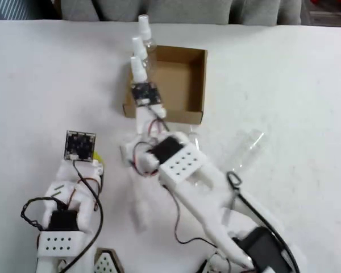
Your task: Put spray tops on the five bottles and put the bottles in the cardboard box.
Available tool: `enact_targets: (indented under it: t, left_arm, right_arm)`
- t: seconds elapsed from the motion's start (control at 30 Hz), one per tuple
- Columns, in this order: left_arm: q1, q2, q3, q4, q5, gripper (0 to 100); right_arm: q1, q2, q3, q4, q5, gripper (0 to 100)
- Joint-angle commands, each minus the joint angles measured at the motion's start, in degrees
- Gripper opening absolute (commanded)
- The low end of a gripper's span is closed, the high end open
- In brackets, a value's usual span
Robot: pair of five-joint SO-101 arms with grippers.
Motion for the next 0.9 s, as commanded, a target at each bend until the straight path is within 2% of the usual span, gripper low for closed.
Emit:
enact_targets:
  t: [0.0,0.1,0.2,0.27,0.33,0.53,0.6,0.77,0.87]
  left_arm:
    - [-0.7,-1.2,0.0,-1.4,0.5,6]
    - [-0.7,-1.2,0.0,-1.3,0.5,6]
    - [-0.7,-1.2,0.0,-1.3,0.5,6]
    - [-0.7,-1.2,0.0,-1.3,0.5,6]
    - [-0.7,-1.2,0.0,-1.3,0.5,6]
    - [-0.7,-1.2,0.0,-1.3,0.5,6]
    - [-0.7,-1.2,0.0,-1.3,0.5,6]
    - [-0.7,-1.1,0.0,-1.3,0.5,6]
    - [-0.7,-1.1,0.0,-1.3,0.5,6]
  right_arm:
    - [2.4,-7.1,-2.5,8.4,22.7,21.9]
    - [-0.2,-9.9,1.1,13.7,45.8,21.9]
    - [-3.6,-11.3,9.3,12.0,60.7,21.9]
    - [-5.2,-12.1,14.2,7.9,65.0,21.9]
    - [-6.2,-12.9,16.8,5.4,65.6,21.9]
    - [-9.0,-13.8,18.4,10.4,68.0,21.8]
    - [-11.5,-14.0,19.5,9.1,65.1,19.9]
    - [-12.7,-13.9,19.8,1.8,37.4,4.3]
    - [-13.1,-13.7,21.1,0.5,29.5,6.6]
